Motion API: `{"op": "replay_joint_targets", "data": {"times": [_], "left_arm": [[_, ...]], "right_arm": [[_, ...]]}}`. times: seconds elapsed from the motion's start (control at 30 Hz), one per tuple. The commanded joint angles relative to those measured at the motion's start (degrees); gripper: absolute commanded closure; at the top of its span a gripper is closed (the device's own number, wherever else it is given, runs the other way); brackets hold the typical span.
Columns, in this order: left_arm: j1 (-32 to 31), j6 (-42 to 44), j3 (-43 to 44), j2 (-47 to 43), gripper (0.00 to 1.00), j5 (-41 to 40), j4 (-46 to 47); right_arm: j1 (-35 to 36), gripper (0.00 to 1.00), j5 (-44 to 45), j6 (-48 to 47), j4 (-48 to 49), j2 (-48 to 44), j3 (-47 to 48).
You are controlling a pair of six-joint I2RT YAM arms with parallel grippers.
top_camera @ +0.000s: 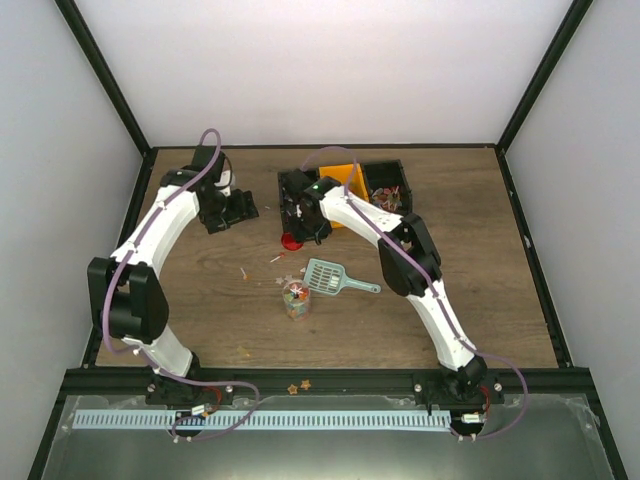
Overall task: Pack the candies
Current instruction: Pick up the bottle lid at the center of the board, then close the bottle lid on the packing bottle.
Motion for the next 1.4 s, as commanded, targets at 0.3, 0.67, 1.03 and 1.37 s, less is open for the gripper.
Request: {"op": "replay_joint_targets", "data": {"times": [0.3,0.67,1.03,1.37], "left_arm": [[0.36,-0.78,-1.55,-2.69,0.16,-0.43,0.21],[0.35,-2.29,-1.44,-1.66,0.16,0.64,2.79],[0.4,-5.84,-4.8,-3.9,0.02,8.48,14.11],[-0.97,-29.37,-22.91,-15.07,0.0,35.6,68.64]], "right_arm": [[0.43,0.79,3.13,-2.6,-0.56,5.87,5.63],[-0.24,0.99,3.58,-1.82,-0.51,-2.08,-2.19],[-8.75,0.99,-16.08,1.64,7.0,-17.65,-13.01],[-20.79,0.99,-66.05,18.56,43.43,-30.43,-34.37]]}}
